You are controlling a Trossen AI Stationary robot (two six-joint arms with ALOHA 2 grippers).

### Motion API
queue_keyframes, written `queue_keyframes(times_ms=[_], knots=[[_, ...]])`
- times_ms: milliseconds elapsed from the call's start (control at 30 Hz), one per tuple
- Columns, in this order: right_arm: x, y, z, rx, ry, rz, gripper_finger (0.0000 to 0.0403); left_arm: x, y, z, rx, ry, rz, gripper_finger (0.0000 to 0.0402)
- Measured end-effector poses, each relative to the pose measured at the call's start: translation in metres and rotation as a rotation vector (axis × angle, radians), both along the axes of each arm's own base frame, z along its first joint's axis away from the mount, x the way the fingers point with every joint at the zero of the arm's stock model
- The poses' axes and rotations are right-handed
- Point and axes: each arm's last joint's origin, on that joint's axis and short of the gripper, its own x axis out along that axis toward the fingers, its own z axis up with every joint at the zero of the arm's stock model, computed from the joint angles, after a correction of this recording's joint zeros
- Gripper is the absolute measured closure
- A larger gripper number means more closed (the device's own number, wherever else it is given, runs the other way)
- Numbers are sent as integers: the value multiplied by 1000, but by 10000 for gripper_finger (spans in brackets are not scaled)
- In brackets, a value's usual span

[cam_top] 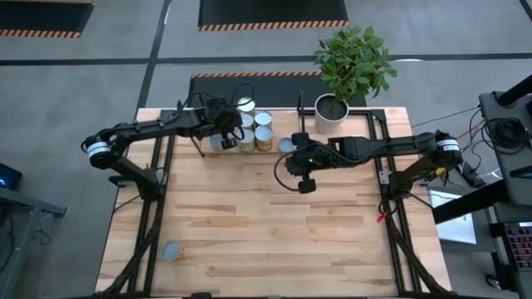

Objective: Pick and place cans onto a shelf
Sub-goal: Put the canned spices on the shelf

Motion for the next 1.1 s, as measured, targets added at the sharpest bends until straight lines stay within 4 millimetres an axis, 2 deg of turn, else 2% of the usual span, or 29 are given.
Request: queue_keyframes(times_ms=[67, 167, 367, 533, 667, 767, 933, 1100], knots=[[0, 1, 0, 6, -1, -5, 394, -2, -7, 7, -14, -49, 30, 402], [-1, 5, -3, 9, 3, 4, 394, -6, -28, 21, -60, -131, 17, 402], [-5, 20, -3, -36, -84, 29, 394, -11, -97, 47, -193, -302, -59, 402], [-17, 33, 9, -107, -254, 111, 394, -13, -159, 51, -374, -399, -92, 402], [-36, 40, 25, -151, -415, 168, 394, -19, -198, 47, -547, -431, -46, 402], [-49, 40, 32, -161, -523, 189, 394, -27, -218, 42, -777, -377, 44, 402], [-62, 39, 30, -156, -624, 240, 394, -42, -241, 27, -1126, -157, 446, 402], [-67, 39, 26, -191, -643, 256, 394, -61, -273, 14, -1193, 122, 677, 402]])
